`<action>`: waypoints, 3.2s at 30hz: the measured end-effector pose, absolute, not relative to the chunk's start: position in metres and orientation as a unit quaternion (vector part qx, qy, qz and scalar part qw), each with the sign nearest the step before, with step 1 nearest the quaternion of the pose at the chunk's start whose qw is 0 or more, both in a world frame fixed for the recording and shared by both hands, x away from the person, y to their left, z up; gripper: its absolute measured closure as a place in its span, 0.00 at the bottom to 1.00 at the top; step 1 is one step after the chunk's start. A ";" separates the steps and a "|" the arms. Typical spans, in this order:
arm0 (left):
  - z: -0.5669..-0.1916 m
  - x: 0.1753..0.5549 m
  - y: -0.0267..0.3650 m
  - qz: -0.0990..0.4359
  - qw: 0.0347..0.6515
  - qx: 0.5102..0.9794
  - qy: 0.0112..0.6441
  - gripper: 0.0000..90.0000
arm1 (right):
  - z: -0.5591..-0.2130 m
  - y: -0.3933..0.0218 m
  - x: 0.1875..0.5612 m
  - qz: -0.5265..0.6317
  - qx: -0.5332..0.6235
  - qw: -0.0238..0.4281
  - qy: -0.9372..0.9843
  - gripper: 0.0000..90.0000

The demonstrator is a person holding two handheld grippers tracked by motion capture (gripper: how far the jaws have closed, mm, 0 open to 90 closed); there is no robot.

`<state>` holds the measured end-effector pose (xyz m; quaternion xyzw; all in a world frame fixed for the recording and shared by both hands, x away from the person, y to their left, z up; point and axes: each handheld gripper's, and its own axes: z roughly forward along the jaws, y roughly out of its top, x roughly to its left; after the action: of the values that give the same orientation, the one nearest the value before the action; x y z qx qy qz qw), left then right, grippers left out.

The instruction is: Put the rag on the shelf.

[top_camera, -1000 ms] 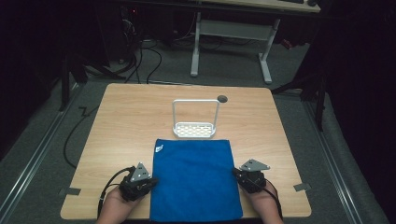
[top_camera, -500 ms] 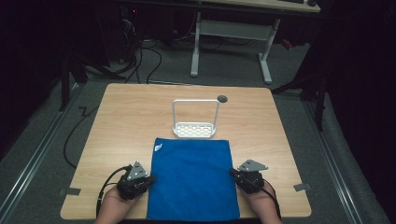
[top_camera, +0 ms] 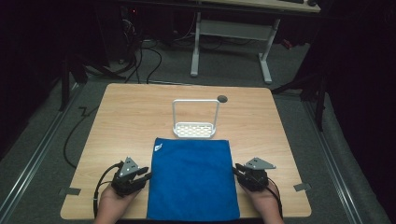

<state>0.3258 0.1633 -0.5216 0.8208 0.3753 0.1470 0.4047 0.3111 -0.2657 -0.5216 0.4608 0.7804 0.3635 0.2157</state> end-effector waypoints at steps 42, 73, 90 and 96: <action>-0.530 0.451 0.130 0.171 0.386 0.793 0.440 0.77 | -0.527 -0.264 0.312 0.382 0.438 0.242 0.777 0.56; -0.534 0.454 0.130 0.135 0.399 0.799 0.429 0.98 | -0.519 -0.252 0.418 0.353 0.525 0.229 0.739 0.75; -0.534 0.453 0.130 0.136 0.400 0.798 0.429 0.98 | -0.530 -0.240 0.427 0.328 0.519 0.226 0.756 0.84; -0.534 0.453 0.129 0.135 0.400 0.799 0.427 0.98 | -0.530 -0.237 0.426 0.333 0.512 0.219 0.761 0.97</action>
<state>0.4526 0.1294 -0.5339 0.7994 0.4271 0.1354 0.4003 0.4263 -0.2371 -0.5298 0.5124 0.7607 0.3328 0.2190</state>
